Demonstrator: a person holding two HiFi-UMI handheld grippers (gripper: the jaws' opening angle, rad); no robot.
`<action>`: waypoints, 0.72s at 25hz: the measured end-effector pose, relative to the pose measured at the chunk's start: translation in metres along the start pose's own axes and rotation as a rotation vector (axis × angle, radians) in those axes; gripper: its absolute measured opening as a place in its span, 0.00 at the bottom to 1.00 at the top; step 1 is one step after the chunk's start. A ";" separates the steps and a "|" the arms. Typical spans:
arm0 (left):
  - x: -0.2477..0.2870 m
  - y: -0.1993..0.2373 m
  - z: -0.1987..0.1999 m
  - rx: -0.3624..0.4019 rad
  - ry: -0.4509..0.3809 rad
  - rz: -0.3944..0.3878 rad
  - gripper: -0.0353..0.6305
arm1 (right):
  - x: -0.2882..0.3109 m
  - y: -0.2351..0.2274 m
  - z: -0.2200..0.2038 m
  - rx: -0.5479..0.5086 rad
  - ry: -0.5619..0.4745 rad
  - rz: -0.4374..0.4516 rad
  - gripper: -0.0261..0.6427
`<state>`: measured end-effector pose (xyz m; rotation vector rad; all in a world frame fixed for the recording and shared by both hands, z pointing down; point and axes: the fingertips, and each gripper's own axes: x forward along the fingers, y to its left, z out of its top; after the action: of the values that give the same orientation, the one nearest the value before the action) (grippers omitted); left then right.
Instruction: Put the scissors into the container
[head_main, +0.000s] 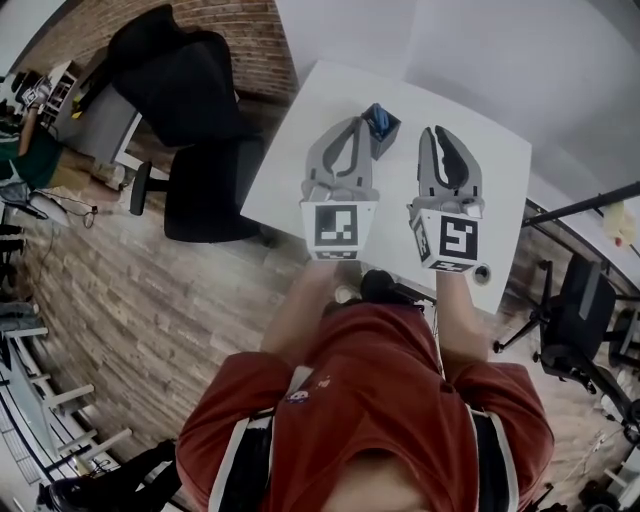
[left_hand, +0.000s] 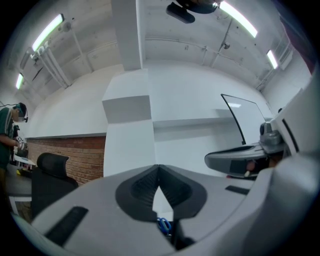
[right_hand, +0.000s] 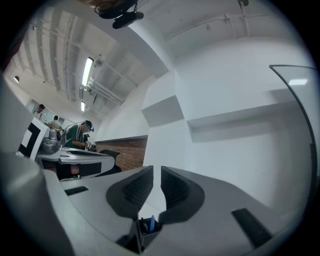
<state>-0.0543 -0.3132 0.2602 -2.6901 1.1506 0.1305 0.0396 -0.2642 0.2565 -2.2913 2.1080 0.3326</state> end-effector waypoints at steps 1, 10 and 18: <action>0.000 -0.001 0.001 0.000 -0.002 -0.002 0.07 | -0.001 0.001 0.000 -0.001 -0.002 0.003 0.11; 0.005 -0.012 0.003 -0.010 -0.011 -0.021 0.07 | -0.004 0.002 -0.006 -0.015 0.000 0.015 0.06; 0.003 -0.016 -0.001 0.048 -0.009 -0.032 0.07 | -0.005 0.005 -0.012 -0.021 0.020 0.015 0.05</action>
<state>-0.0409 -0.3048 0.2631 -2.6621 1.0943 0.1083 0.0364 -0.2619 0.2699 -2.3006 2.1429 0.3350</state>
